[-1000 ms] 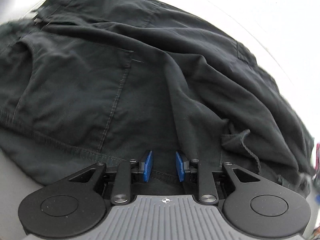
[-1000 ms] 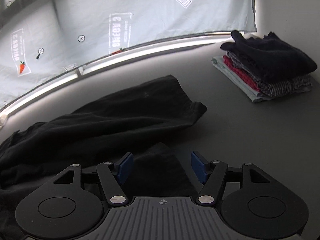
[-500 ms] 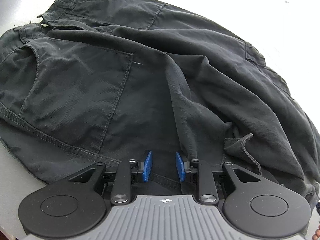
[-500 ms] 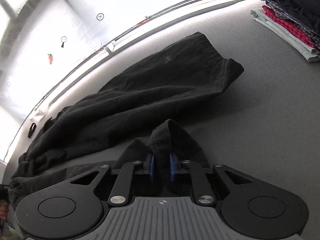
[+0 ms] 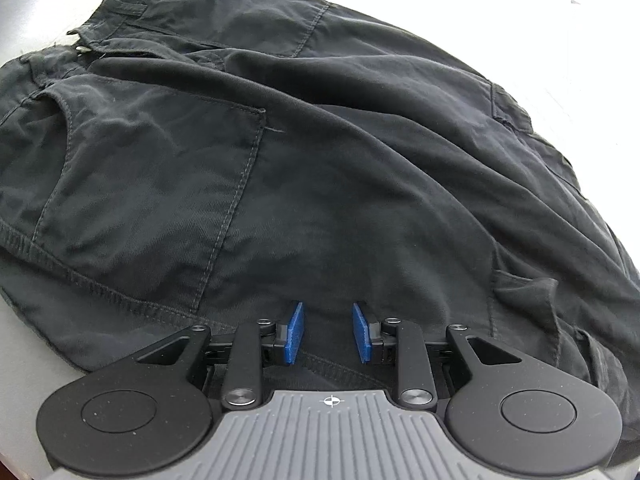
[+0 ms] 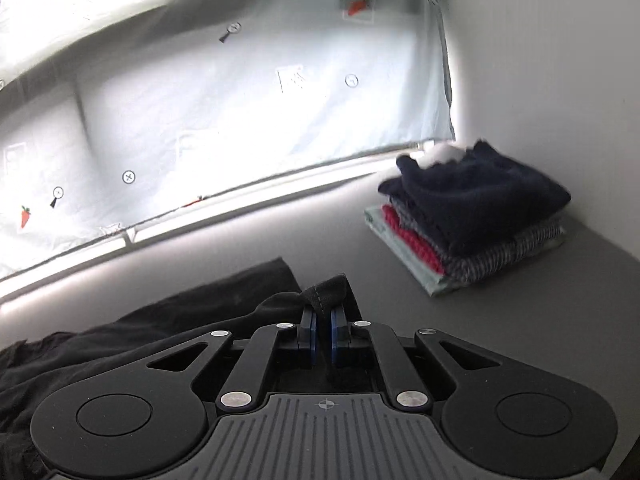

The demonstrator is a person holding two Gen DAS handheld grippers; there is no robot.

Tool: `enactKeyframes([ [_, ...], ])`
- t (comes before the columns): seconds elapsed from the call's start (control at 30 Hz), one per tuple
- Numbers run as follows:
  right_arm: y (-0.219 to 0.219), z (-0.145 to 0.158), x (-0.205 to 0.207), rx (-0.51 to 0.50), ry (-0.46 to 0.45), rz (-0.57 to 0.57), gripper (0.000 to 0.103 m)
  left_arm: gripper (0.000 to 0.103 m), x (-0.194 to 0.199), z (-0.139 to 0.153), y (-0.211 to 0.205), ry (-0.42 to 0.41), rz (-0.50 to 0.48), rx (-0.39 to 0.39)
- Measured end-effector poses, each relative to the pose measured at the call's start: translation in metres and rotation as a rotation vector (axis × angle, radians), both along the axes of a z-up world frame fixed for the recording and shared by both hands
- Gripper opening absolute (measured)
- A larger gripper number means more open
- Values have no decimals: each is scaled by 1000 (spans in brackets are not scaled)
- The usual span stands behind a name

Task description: Fold clothes

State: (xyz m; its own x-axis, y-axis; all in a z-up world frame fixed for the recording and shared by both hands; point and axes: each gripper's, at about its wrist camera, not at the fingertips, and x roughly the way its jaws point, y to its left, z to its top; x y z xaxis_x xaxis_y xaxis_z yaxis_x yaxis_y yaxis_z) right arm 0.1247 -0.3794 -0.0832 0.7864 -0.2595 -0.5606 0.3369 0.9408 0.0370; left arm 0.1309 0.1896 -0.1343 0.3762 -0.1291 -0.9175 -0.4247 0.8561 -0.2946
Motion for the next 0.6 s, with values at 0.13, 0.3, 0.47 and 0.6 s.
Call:
enactKeyframes([
  [0.13,14,-14,42,-152,39,16,10,32,1,0,3,5,0,26],
  [0.3,11,-86,110,-142,201,-63,16,34,-11,2,10,0,45,42],
  [0.47,7,-116,119,-95,245,-74,20,34,-31,4,19,-8,78,52],
  [0.6,8,-103,104,-102,276,-80,33,34,-35,3,21,-10,81,43],
])
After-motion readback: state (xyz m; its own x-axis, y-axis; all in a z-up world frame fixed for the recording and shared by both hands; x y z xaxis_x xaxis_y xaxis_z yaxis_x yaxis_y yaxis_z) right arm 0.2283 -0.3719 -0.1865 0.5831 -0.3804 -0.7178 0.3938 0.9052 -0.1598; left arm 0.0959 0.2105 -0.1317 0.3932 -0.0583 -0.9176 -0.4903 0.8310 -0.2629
